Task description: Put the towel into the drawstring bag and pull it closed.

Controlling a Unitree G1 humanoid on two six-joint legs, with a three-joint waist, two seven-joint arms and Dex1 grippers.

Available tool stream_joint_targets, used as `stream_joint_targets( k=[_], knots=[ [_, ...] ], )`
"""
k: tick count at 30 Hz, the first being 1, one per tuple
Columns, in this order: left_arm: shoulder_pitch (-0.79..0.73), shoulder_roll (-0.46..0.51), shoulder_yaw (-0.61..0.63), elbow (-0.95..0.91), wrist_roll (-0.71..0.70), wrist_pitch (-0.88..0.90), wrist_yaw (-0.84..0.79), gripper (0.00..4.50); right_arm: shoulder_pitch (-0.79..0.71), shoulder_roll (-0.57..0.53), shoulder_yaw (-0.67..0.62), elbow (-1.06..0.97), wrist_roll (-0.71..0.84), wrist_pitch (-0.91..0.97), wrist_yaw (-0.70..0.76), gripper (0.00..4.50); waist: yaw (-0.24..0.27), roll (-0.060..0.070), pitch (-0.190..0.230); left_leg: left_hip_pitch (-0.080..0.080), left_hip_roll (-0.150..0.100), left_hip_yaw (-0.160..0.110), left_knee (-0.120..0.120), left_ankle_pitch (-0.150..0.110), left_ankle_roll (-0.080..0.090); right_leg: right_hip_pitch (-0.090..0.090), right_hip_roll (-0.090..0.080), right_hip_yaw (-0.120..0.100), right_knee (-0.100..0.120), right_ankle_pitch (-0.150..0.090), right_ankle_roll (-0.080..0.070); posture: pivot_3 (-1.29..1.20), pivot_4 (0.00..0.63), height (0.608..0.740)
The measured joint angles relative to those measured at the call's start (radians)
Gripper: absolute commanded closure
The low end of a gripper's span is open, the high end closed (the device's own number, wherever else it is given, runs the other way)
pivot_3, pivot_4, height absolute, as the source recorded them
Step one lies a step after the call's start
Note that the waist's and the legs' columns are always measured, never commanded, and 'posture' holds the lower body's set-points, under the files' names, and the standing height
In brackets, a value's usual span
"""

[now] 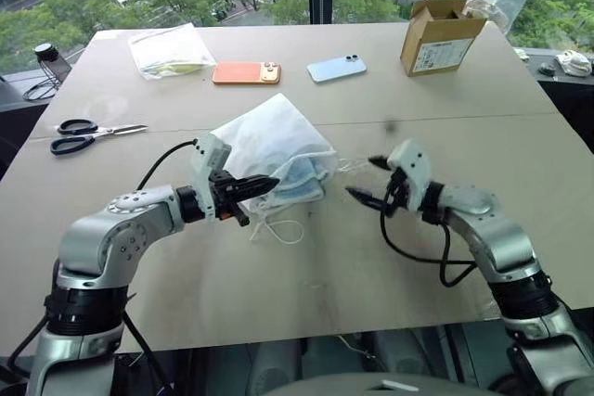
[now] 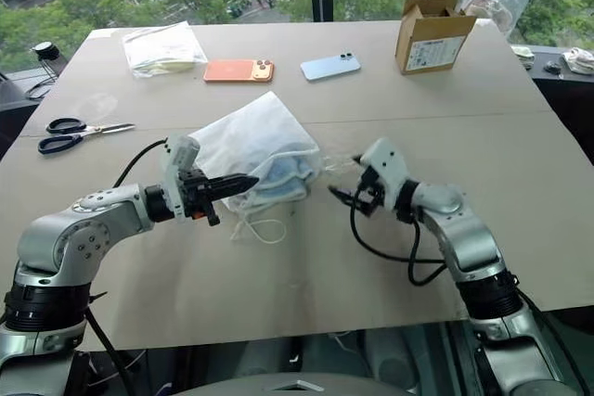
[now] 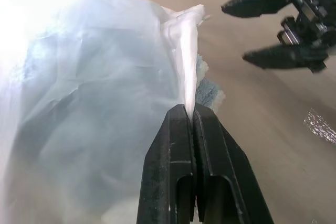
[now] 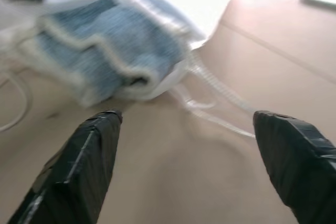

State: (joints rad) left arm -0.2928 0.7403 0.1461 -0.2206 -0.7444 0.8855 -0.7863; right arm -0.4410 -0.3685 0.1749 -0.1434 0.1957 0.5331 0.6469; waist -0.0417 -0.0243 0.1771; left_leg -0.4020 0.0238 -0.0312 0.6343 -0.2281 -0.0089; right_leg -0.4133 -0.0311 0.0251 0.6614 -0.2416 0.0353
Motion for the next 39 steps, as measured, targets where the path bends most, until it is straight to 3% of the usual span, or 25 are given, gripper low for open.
stream_joint_targets(
  k=[7,8,10,17,28,29,30,32,34,39],
  knots=[
    [-0.037,-0.001,-0.003,0.016,0.032,-0.017,-0.006,4.5,-0.066,0.088,0.035,0.165,-0.064,-0.016,-0.071,0.46,0.003,0.0,0.0,-0.002,-0.001,0.001,0.001,0.0,0.0,0.0,-0.002,0.0,-0.001,0.0,0.0,0.0,0.15,0.74],
    [-0.038,-0.001,-0.003,0.016,0.035,-0.018,-0.006,4.5,-0.067,0.089,0.037,0.172,-0.074,-0.019,-0.078,0.7,0.004,0.0,0.0,-0.002,-0.001,0.001,0.001,0.0,0.0,0.0,-0.002,-0.001,-0.001,0.0,0.0,0.0,0.15,0.74],
    [-0.037,-0.002,-0.003,0.016,0.036,-0.018,-0.006,4.5,-0.07,0.085,0.038,0.203,-0.104,-0.037,-0.099,1.31,0.004,0.0,0.0,-0.003,-0.001,0.0,0.001,0.0,0.0,0.0,-0.003,-0.001,-0.002,0.0,0.0,0.0,0.15,0.74],
    [-0.04,-0.007,-0.007,0.021,0.057,-0.027,-0.006,4.5,-0.065,0.051,0.036,0.198,-0.114,-0.041,-0.082,4.47,0.002,0.0,0.0,-0.003,-0.001,0.0,0.001,0.0,0.0,0.0,-0.002,-0.001,-0.001,0.0,0.0,0.0,0.15,0.74],
    [-0.222,-0.006,-0.045,0.237,0.17,-0.172,-0.081,4.5,-0.074,0.101,-0.018,0.078,-0.075,0.03,-0.127,4.47,0.001,0.0,0.0,-0.004,-0.001,-0.001,0.001,0.0,0.0,-0.001,-0.002,-0.003,0.0,0.0,0.0,0.0,0.15,0.74],
    [-0.223,0.002,-0.033,0.241,0.162,-0.169,-0.094,3.95,-0.074,0.104,-0.019,0.046,-0.069,0.04,-0.133,4.5,-0.001,0.0,0.0,-0.004,-0.001,-0.001,0.001,0.0,0.0,-0.001,-0.002,-0.002,0.0,0.0,0.0,0.0,0.15,0.74],
    [-0.216,0.014,-0.021,0.238,0.148,-0.159,-0.111,3.82,-0.074,0.106,-0.021,0.016,-0.066,0.057,-0.14,4.5,-0.002,0.0,0.0,-0.004,-0.001,-0.001,0.001,0.0,0.0,-0.001,-0.002,-0.002,-0.001,0.0,0.001,0.0,0.15,0.74],
    [-0.176,0.03,0.022,0.229,0.129,-0.145,-0.124,3.13,-0.065,0.12,-0.03,-0.031,-0.059,0.083,-0.159,4.5,-0.003,0.0,0.0,-0.005,-0.001,-0.001,0.001,0.0,0.0,-0.002,-0.002,-0.002,-0.001,0.0,0.001,0.0,0.15,0.74],
    [-0.101,0.046,0.084,0.223,0.113,-0.128,-0.115,2.14,-0.058,0.15,-0.033,-0.058,-0.05,0.109,-0.183,4.5,-0.006,0.0,0.0,-0.005,0.0,-0.001,0.001,0.0,0.0,-0.003,-0.002,-0.001,0.0,0.0,0.001,0.0,0.15,0.74],
    [0.185,0.071,0.225,0.193,0.098,-0.111,-0.127,2.14,-0.041,0.181,-0.022,-0.084,-0.037,0.138,-0.209,4.5,0.001,0.0,0.0,-0.007,0.0,-0.001,0.001,0.0,0.0,-0.005,-0.004,-0.003,0.0,0.0,0.0,0.0,0.15,0.74]
  ],
)
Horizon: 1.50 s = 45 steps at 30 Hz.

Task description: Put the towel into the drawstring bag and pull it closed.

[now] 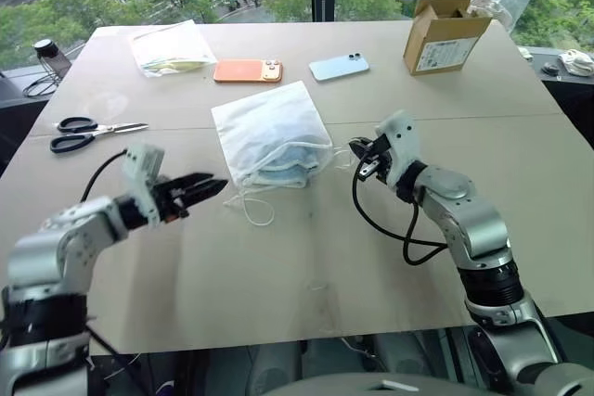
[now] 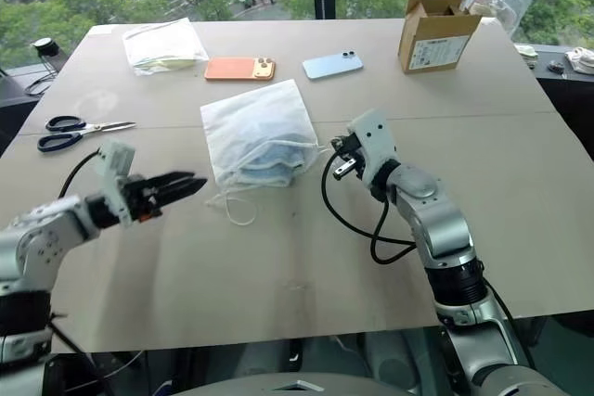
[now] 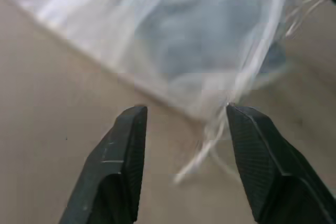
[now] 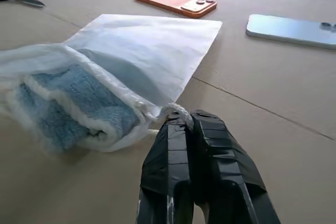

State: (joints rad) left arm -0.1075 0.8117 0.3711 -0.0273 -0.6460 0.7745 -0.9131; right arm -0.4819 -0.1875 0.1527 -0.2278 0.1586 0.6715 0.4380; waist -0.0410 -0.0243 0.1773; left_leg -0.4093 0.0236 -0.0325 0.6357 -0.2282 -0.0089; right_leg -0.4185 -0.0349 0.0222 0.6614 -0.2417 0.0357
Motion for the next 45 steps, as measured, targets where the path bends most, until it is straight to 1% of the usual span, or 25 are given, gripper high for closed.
stream_joint_targets(
  k=[1,3,5,8,12,16,17,18,19,20,21,22,26,28,30,32,33,36,37,39,42,45],
  knots=[
    [0.048,-0.001,0.011,-0.023,0.002,-0.01,-0.003,2.14,-0.001,-0.001,0.001,0.0,0.0,0.0,0.0,4.5,0.007,0.0,0.0,-0.001,0.0,-0.001,0.0,0.0,0.0,0.0,-0.002,-0.002,0.0,0.0,0.0,0.0,0.15,0.74],
    [0.085,-0.011,0.013,-0.057,0.018,-0.041,0.006,2.14,-0.001,-0.002,0.005,0.001,0.001,0.0,0.002,4.5,0.017,0.0,0.0,-0.001,0.0,-0.002,0.001,0.0,0.0,0.0,-0.002,-0.003,0.0,0.0,0.0,0.0,0.15,0.74],
    [0.105,-0.059,-0.007,-0.104,0.054,-0.097,0.039,2.14,-0.001,-0.004,0.01,0.001,0.003,0.0,0.008,4.5,0.029,0.0,0.0,-0.002,-0.001,-0.002,0.003,0.0,0.0,0.001,-0.002,-0.003,0.0,0.0,0.0,0.0,0.15,0.74],
    [0.092,-0.134,-0.074,-0.131,0.1,-0.14,0.106,2.14,-0.003,-0.012,0.017,0.002,0.003,0.0,0.015,4.5,0.03,0.0,0.0,-0.002,-0.002,-0.002,0.004,0.0,0.0,0.001,-0.001,-0.003,0.001,0.0,0.0,0.0,0.15,0.74],
    [0.063,-0.19,-0.151,-0.151,0.162,-0.188,0.178,2.14,-0.003,-0.024,0.017,0.002,0.003,0.0,0.015,4.5,0.026,0.0,0.0,-0.003,-0.001,-0.003,0.005,0.0,0.0,0.001,0.0,-0.003,0.001,0.0,0.0,0.0,0.15,0.74],
    [0.013,-0.252,-0.235,-0.15,0.265,-0.243,0.27,2.14,-0.001,-0.033,0.019,0.0,0.003,0.003,0.013,4.5,0.026,0.001,-0.001,-0.001,-0.001,-0.002,0.006,0.0,0.0,0.002,0.0,-0.003,0.002,0.0,0.0,0.0,0.15,0.74],
    [0.003,-0.262,-0.253,-0.15,0.286,-0.253,0.288,2.64,0.001,-0.033,0.019,-0.004,0.003,0.006,0.012,4.5,0.027,0.001,-0.001,-0.001,-0.001,-0.003,0.006,0.0,0.0,0.003,0.0,-0.003,0.002,0.0,0.0,0.0,0.15,0.74],
    [-0.005,-0.277,-0.266,-0.146,0.305,-0.261,0.306,2.86,0.002,-0.034,0.02,-0.009,0.003,0.009,0.011,4.5,0.028,0.001,-0.001,0.0,-0.001,-0.003,0.006,0.0,0.0,0.004,0.0,-0.003,0.002,0.0,0.0,0.0,0.15,0.74],
    [-0.012,-0.291,-0.273,-0.141,0.318,-0.266,0.321,3.35,0.002,-0.034,0.02,-0.018,0.004,0.014,0.01,4.5,0.028,0.001,-0.001,0.0,-0.001,-0.003,0.006,0.0,0.0,0.005,0.0,-0.003,0.002,0.0,0.0,0.0,0.15,0.74],
    [-0.015,-0.296,-0.277,-0.138,0.324,-0.27,0.329,3.71,0.002,-0.034,0.02,-0.026,0.004,0.017,0.009,4.5,0.028,0.001,-0.001,0.001,-0.001,-0.002,0.006,0.0,0.0,0.005,0.0,-0.003,0.002,0.0,0.0,0.0,0.15,0.74],
    [-0.015,-0.297,-0.278,-0.138,0.326,-0.271,0.33,3.89,0.002,-0.034,0.02,-0.029,0.004,0.018,0.008,4.5,0.027,0.001,-0.001,0.001,-0.001,-0.002,0.006,0.0,0.0,0.005,0.0,-0.003,0.002,0.0,0.0,0.0,0.15,0.74],
    [-0.014,-0.304,-0.284,-0.137,0.332,-0.278,0.337,4.21,0.002,-0.034,0.017,-0.043,0.008,0.019,0.004,4.5,0.027,0.001,-0.002,0.001,-0.001,-0.002,0.006,0.0,0.0,0.005,0.0,-0.003,0.002,0.0,0.0,0.0,0.15,0.74],
    [-0.018,-0.307,-0.272,-0.105,0.352,-0.339,0.358,4.21,-0.026,-0.024,-0.03,-0.043,0.026,0.002,-0.012,4.5,0.027,0.001,-0.001,0.001,-0.001,-0.003,0.007,0.0,0.0,0.005,0.0,-0.003,0.002,0.0,0.0,0.0,0.15,0.74],
    [-0.074,-0.279,-0.245,-0.003,0.414,-0.448,0.407,4.21,-0.098,-0.025,-0.083,-0.04,0.035,-0.033,-0.029,4.5,0.026,0.001,0.0,-0.001,0.0,-0.004,0.009,0.0,0.0,0.003,0.002,-0.004,0.003,0.001,0.0,0.0,0.15,0.74],
    [-0.183,-0.202,-0.191,0.096,0.479,-0.57,0.456,4.21,-0.194,-0.059,-0.149,-0.038,0.036,-0.074,-0.049,4.5,0.027,0.001,0.0,-0.004,0.001,-0.008,0.012,0.0,0.0,0.002,0.004,-0.008,0.004,0.001,-0.001,0.0,0.15,0.74],
    [-0.299,-0.137,-0.14,0.148,0.518,-0.663,0.495,4.21,-0.265,-0.092,-0.197,-0.032,0.036,-0.102,-0.062,4.5,0.03,0.001,0.0,-0.004,0.0,-0.008,0.012,0.0,0.0,0.002,0.003,-0.008,0.004,0.001,-0.001,0.0,0.15,0.74],
    [-0.382,-0.105,-0.125,0.184,0.539,-0.706,0.519,4.21,-0.305,-0.105,-0.218,-0.023,0.037,-0.11,-0.072,4.5,0.032,0.001,0.0,-0.005,-0.001,-0.007,0.012,0.0,0.0,0.003,0.001,-0.008,0.003,0.001,0.0,0.0,0.15,0.74],
    [-0.545,-0.066,-0.122,0.26,0.585,-0.776,0.554,4.21,-0.375,-0.142,-0.24,0.003,0.037,-0.12,-0.08,4.5,0.029,0.001,0.0,-0.005,-0.003,-0.004,0.012,0.0,0.0,0.003,-0.001,-0.006,0.001,0.002,0.002,0.0,0.15,0.74],
    [-0.578,-0.056,-0.132,0.285,0.601,-0.792,0.559,4.21,-0.386,-0.156,-0.244,0.011,0.035,-0.127,-0.083,4.5,0.028,0.001,0.0,-0.005,-0.003,-0.003,0.011,0.0,0.0,0.003,-0.002,-0.005,0.0,0.002,0.002,0.0,0.15,0.74],
    [-0.611,-0.055,-0.151,0.326,0.628,-0.813,0.565,4.21,-0.395,-0.181,-0.248,0.023,0.024,-0.131,-0.094,4.5,0.027,0.001,0.0,-0.006,-0.003,-0.001,0.011,0.0,0.0,0.003,-0.002,-0.005,0.0,0.002,0.003,0.0,0.15,0.74],
    [-0.613,-0.055,-0.178,0.382,0.657,-0.826,0.572,4.21,-0.395,-0.215,-0.249,0.051,-0.001,-0.129,-0.118,4.5,0.022,0.001,0.0,-0.007,-0.003,0.0,0.008,0.0,0.0,-0.001,-0.002,-0.004,0.001,0.002,0.003,0.0,0.15,0.74],
    [-0.589,-0.055,-0.18,0.428,0.663,-0.819,0.599,4.21,-0.369,-0.239,-0.275,0.065,-0.029,-0.098,-0.2,4.5,0.021,0.001,0.0,-0.007,-0.002,0.0,0.007,0.0,0.0,-0.002,-0.001,-0.003,0.001,0.001,0.003,0.0,0.15,0.74]
  ],
)
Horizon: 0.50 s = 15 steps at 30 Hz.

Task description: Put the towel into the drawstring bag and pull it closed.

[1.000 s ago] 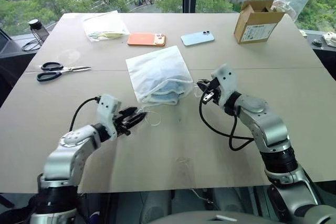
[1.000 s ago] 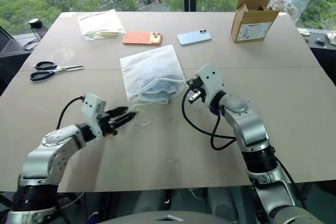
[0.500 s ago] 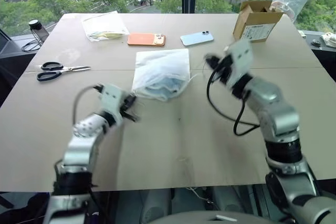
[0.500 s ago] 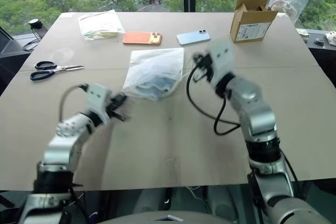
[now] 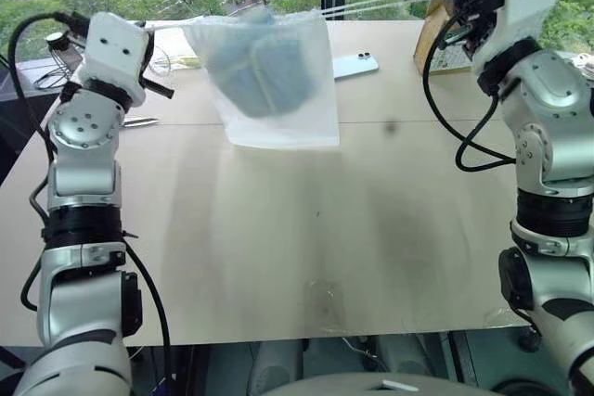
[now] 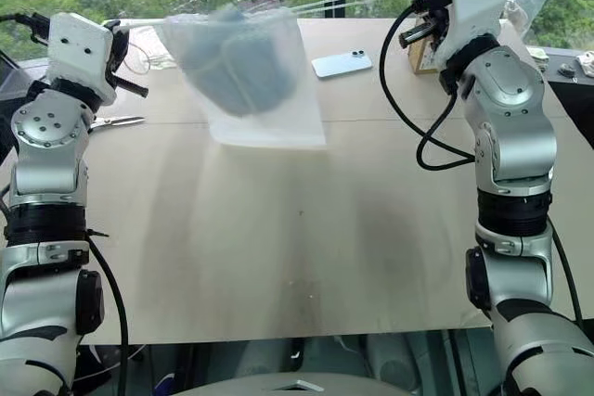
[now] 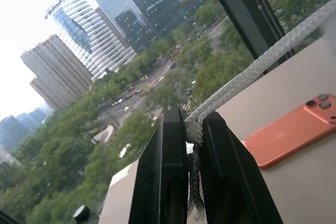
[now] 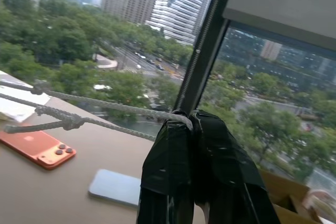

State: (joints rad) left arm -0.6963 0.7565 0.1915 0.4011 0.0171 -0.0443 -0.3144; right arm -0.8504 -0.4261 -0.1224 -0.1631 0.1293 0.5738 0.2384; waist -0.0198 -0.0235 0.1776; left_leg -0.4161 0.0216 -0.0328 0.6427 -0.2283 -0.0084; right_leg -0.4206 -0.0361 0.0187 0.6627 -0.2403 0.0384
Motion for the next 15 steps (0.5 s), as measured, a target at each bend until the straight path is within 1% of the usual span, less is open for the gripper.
stream_joint_targets(
  k=[4,5,10,11,13,15],
  knots=[
    [0.038,0.0,0.008,0.08,-0.009,0.038,0.037,4.21,0.056,-0.042,-0.037,0.027,-0.016,0.037,-0.067,4.5,0.002,0.0,0.0,0.0,0.0,0.001,0.0,0.0,0.0,0.0,0.0,0.0,0.0,0.0,0.0,0.0,0.15,0.74],
    [0.045,0.001,0.031,0.116,-0.018,0.057,0.054,4.21,0.072,-0.086,-0.053,0.041,-0.021,0.037,-0.081,4.5,0.003,0.0,0.0,0.0,0.0,0.001,0.001,0.0,0.0,0.0,-0.001,0.001,0.0,0.0,0.0,0.0,0.15,0.74],
    [0.039,0.006,0.047,0.165,-0.029,0.088,0.086,4.21,0.068,-0.159,-0.09,0.075,-0.042,0.021,-0.124,4.5,0.004,0.0,0.0,0.0,0.0,0.0,0.001,0.0,0.0,0.0,0.0,0.0,0.0,0.0,0.0,0.0,0.15,0.74],
    [0.04,0.029,0.084,0.213,-0.031,0.119,0.115,4.21,0.068,-0.197,-0.139,0.11,-0.066,0.015,-0.162,4.5,0.004,0.0,0.0,0.0,0.0,0.0,0.001,0.0,0.0,0.0,0.0,0.0,0.0,0.0,0.0,0.0,0.15,0.74],
    [0.042,0.049,0.114,0.239,-0.036,0.133,0.127,4.21,0.068,-0.224,-0.182,0.134,-0.082,0.013,-0.18,4.5,0.003,0.0,0.0,0.0,0.0,0.001,0.0,0.0,0.0,0.0,-0.001,0.001,0.0,0.0,0.0,0.0,0.15,0.74],
    [0.041,0.052,0.133,0.24,-0.052,0.134,0.124,4.21,0.065,-0.232,-0.209,0.14,-0.07,-0.001,-0.164,4.5,0.003,0.0,0.0,0.0,0.0,0.001,0.0,0.0,0.0,0.0,-0.001,0.001,0.0,0.0,0.0,0.0,0.15,0.74]
  ],
)
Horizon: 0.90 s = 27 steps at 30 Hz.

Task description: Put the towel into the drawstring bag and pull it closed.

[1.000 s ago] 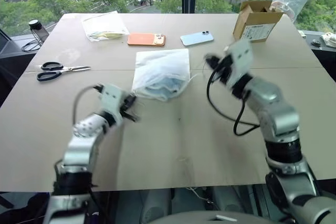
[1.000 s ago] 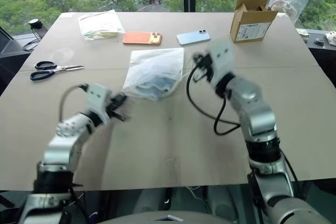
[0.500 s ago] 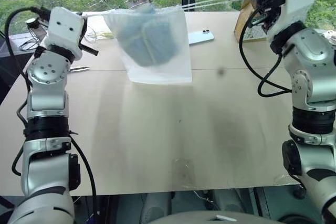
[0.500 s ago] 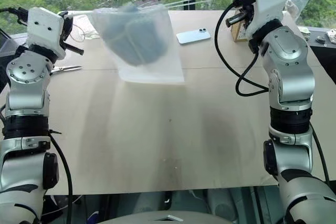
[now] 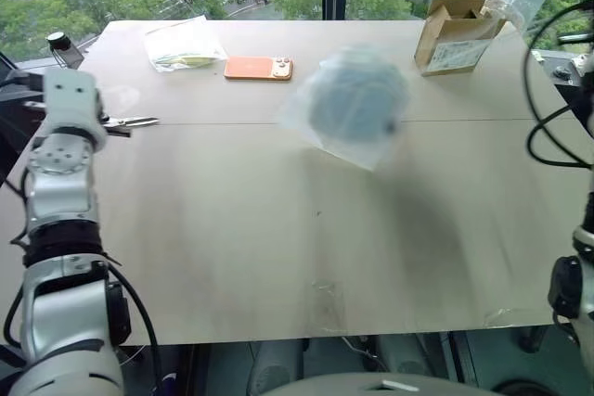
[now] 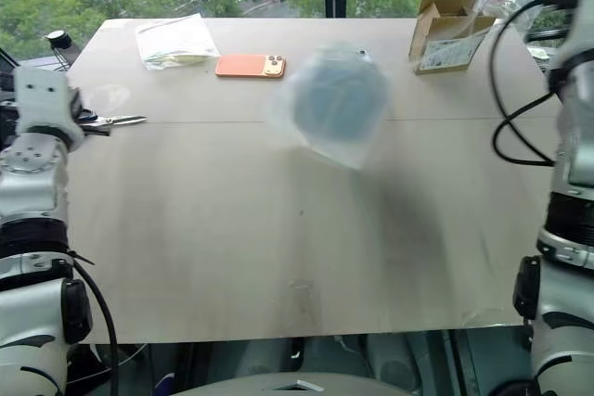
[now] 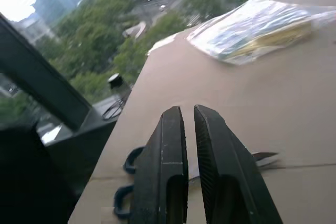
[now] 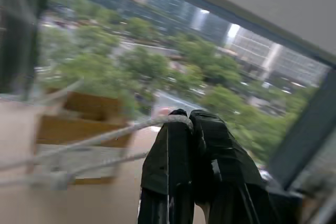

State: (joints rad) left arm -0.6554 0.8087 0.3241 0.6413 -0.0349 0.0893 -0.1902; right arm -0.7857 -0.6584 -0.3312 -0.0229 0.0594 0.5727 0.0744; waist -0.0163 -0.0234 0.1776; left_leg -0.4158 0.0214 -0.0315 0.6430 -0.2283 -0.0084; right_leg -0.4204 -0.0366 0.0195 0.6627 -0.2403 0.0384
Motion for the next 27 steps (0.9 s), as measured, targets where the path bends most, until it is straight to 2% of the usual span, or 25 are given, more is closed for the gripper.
stream_joint_targets(
  k=[4,7,8,9,11,13,15,16,23,24,25,27],
  knots=[
    [0.001,-0.074,-0.009,-0.081,-0.063,0.0,-0.072,4.21,-0.002,0.041,0.043,-0.063,0.111,-0.008,0.141,4.5,-0.001,0.0,0.0,0.001,0.0,0.0,0.001,0.0,0.0,0.001,0.001,0.0,0.002,0.0,0.0,0.0,0.15,0.74],
    [0.065,-0.193,-0.077,-0.267,-0.132,0.053,-0.165,4.21,0.026,0.127,0.111,-0.233,0.32,0.074,0.299,4.5,-0.001,0.0,0.0,0.0,0.001,-0.002,0.004,0.0,0.0,0.002,0.001,-0.001,0.002,0.0,0.0,0.0,0.15,0.74],
    [0.098,-0.239,-0.108,-0.334,-0.159,0.093,-0.191,4.21,0.027,0.172,0.116,-0.306,0.454,0.143,0.332,4.5,-0.002,0.001,0.0,-0.001,0.001,-0.002,0.004,0.0,0.0,0.002,0.001,-0.001,0.002,0.0,0.0,0.0,0.15,0.74],
    [0.109,-0.253,-0.115,-0.353,-0.168,0.105,-0.199,4.21,0.027,0.183,0.116,-0.329,0.495,0.163,0.339,4.5,-0.003,0.0,0.0,-0.001,0.001,-0.002,0.005,0.0,0.0,0.002,0.001,-0.001,0.002,0.0,0.0,0.0,0.15,0.74],
    [0.156,-0.298,-0.146,-0.452,-0.21,0.187,-0.231,4.21,0.015,0.231,0.094,-0.44,0.763,0.269,0.342,4.5,-0.003,0.0,0.0,-0.002,0.001,-0.003,0.005,0.0,0.0,0.002,0.001,-0.001,0.001,0.0,0.0,0.0,0.15,0.74],
    [0.184,-0.321,-0.181,-0.543,-0.247,0.257,-0.265,4.21,0.002,0.225,0.086,-0.534,0.948,0.325,0.332,4.5,0.001,0.0,0.0,-0.001,0.001,-0.004,0.005,0.0,0.0,0.003,0.001,-0.003,0.001,0.0,0.0,0.0,0.15,0.74],
    [0.195,-0.326,-0.198,-0.582,-0.263,0.291,-0.284,4.21,0.015,0.194,0.09,-0.56,0.965,0.341,0.328,4.5,0.005,0.0,0.0,0.001,0.001,-0.005,0.006,0.0,0.0,0.006,0.001,-0.004,0.001,0.0,0.0,0.0,0.15,0.74],
    [0.22,-0.326,-0.221,-0.636,-0.271,0.318,-0.309,4.21,0.079,0.104,0.112,-0.565,0.902,0.342,0.322,4.5,0.009,-0.003,-0.002,0.002,0.0,-0.005,0.007,0.0,0.0,0.009,0.0,-0.005,0.0,0.0,0.0,0.0,0.15,0.74],
    [0.258,-0.332,-0.26,-0.67,-0.269,0.362,-0.339,4.21,0.436,-0.065,0.219,-0.549,0.736,0.356,0.385,4.5,-0.003,-0.003,-0.002,0.003,0.002,-0.003,0.009,0.0,0.0,0.007,0.003,-0.001,0.002,0.0,0.0,0.0,0.15,0.74],
    [0.258,-0.332,-0.26,-0.67,-0.27,0.361,-0.346,4.5,0.464,-0.069,0.231,-0.56,0.729,0.348,0.403,3.84,-0.006,-0.002,-0.002,0.003,0.002,-0.004,0.008,0.0,0.0,0.007,0.004,-0.001,0.002,0.0,0.0,0.0,0.15,0.74],
    [0.259,-0.33,-0.261,-0.671,-0.27,0.357,-0.359,4.5,0.506,-0.09,0.246,-0.583,0.726,0.334,0.436,3.62,-0.006,-0.002,-0.002,0.003,0.003,-0.004,0.008,0.0,0.0,0.007,0.004,-0.001,0.002,0.0,0.0,0.0,0.15,0.74],
    [0.273,-0.315,-0.26,-0.671,-0.27,0.352,-0.382,4.5,0.585,-0.143,0.273,-0.637,0.726,0.323,0.506,2.59,-0.004,-0.002,-0.002,0.003,0.003,-0.004,0.008,0.0,0.0,0.007,0.004,-0.001,0.002,0.0,0.0,0.0,0.15,0.74]
  ],
)
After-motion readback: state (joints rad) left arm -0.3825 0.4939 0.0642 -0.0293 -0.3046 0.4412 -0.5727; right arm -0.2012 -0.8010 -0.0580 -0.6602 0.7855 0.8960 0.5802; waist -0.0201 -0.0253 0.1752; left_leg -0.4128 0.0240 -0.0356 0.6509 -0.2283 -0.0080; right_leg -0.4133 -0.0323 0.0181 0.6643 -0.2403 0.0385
